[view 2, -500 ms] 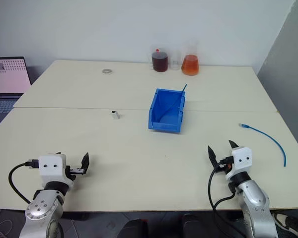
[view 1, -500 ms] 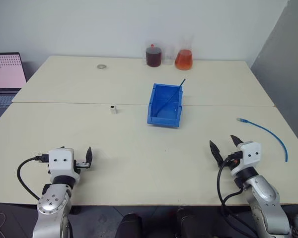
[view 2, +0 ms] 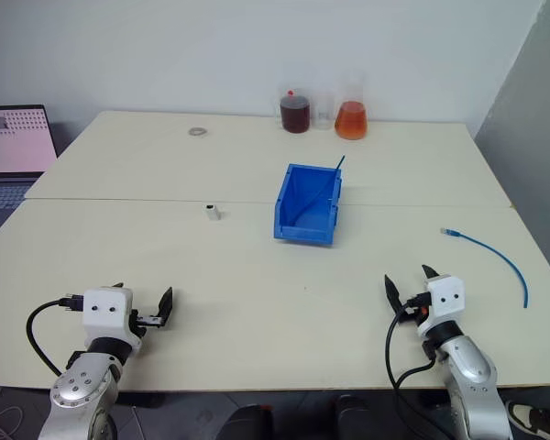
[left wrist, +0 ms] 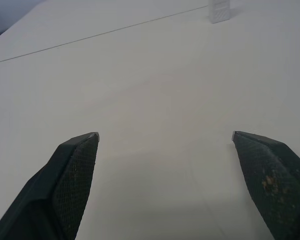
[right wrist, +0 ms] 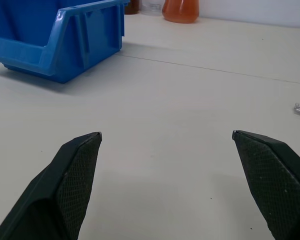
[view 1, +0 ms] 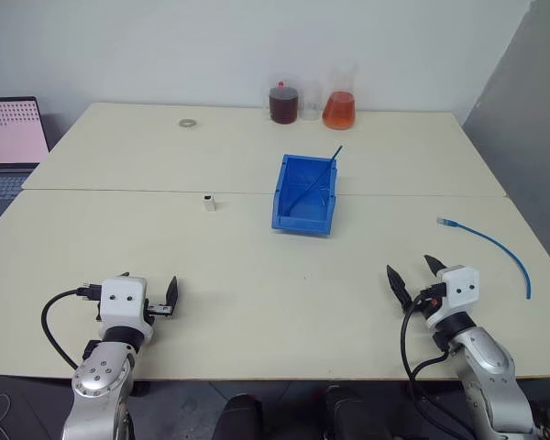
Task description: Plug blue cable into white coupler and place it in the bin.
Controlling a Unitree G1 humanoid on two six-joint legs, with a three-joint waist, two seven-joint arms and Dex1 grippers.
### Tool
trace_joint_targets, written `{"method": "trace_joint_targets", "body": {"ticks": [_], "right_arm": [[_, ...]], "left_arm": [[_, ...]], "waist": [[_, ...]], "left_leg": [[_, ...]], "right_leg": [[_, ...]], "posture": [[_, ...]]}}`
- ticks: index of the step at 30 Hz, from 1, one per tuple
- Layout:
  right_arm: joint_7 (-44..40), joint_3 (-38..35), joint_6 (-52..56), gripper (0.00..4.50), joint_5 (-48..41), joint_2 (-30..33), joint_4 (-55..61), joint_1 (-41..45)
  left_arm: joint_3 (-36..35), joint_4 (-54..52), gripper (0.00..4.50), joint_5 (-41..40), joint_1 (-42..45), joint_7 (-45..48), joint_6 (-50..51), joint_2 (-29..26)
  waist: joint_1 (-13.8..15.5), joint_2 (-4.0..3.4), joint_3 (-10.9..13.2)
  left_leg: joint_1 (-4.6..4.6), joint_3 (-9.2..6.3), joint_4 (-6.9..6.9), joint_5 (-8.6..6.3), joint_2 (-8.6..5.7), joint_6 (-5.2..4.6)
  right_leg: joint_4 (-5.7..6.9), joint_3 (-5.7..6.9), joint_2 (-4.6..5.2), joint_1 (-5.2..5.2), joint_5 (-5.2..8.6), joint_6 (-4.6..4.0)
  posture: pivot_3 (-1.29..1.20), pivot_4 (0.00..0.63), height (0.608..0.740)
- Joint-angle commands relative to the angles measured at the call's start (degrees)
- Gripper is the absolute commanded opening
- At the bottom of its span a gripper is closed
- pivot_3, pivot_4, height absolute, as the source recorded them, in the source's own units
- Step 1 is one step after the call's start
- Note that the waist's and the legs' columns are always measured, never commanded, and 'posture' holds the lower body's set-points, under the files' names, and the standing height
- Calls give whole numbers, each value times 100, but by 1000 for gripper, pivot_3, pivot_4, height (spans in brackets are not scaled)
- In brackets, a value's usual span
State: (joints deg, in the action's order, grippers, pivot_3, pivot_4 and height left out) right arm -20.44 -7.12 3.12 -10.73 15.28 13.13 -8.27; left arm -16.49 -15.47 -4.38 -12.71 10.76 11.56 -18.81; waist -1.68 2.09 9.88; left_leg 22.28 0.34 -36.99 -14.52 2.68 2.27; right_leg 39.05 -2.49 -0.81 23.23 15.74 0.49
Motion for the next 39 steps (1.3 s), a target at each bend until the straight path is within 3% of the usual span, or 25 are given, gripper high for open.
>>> {"method": "trace_joint_targets", "body": {"ticks": [1, 8, 14, 18, 22, 30, 39], "right_arm": [[-45, -67, -139, 4449, -34, 70, 88, 51], [-71, -64, -212, 4449, -11, 52, 26, 24], [-103, -69, -291, 4449, -11, 42, -65, 44], [-144, -133, -330, 4449, -78, 80, -74, 85], [-196, -391, -143, 4449, -316, 254, 129, 277], [-759, -1257, 815, 4449, -907, 1600, -634, 966], [-1663, -1232, 1193, 4449, -643, 3161, -3987, 2779]], "left_arm": [[-22, -133, 4500, 24, 2, 43, -170, -53], [-11, -110, 4500, -102, -14, 225, -335, -54], [-98, -422, 4500, -964, -183, 1012, -317, -70], [105, -736, 4500, -1082, -57, 1407, -237, -331], [569, -1013, 4500, -1089, 678, 1803, 187, -808], [1726, -1187, 4500, -1688, 2817, 2792, 2014, -1545], [2649, -1070, 4500, -2376, 3893, 3962, 2937, -1688]], "waist": [[0, 0, 0], [0, 0, 0], [-2, 0, 0], [-1, -1, 0], [23, -3, 0], [10, -7, -2], [-30, -17, 5]], "left_leg": [[0, 0, 0, 0, 0, 0], [0, 0, 0, 0, 0, 0], [0, 3, 0, 0, 1, 0], [0, 0, 0, 0, 1, 0], [0, 1, -2, 0, -4, 0], [8, 10, -7, 1, -23, -1], [-3, 12, 1, 1, -28, -2]], "right_leg": [[0, 0, 0, 0, 0, 0], [0, 0, 0, 0, 0, 0], [0, -1, 0, 0, 0, 0], [0, 1, 0, 0, 0, -1], [2, 2, -4, -1, 0, 0], [-5, -3, -4, -3, -8, 13], [-2, -9, -27, -2, -1, 0]], "posture": [[0, 150, 740], [0, 150, 740], [0, 150, 740], [0, 150, 740], [0, 150, 740], [0, 150, 740], [0, 150, 740]]}}
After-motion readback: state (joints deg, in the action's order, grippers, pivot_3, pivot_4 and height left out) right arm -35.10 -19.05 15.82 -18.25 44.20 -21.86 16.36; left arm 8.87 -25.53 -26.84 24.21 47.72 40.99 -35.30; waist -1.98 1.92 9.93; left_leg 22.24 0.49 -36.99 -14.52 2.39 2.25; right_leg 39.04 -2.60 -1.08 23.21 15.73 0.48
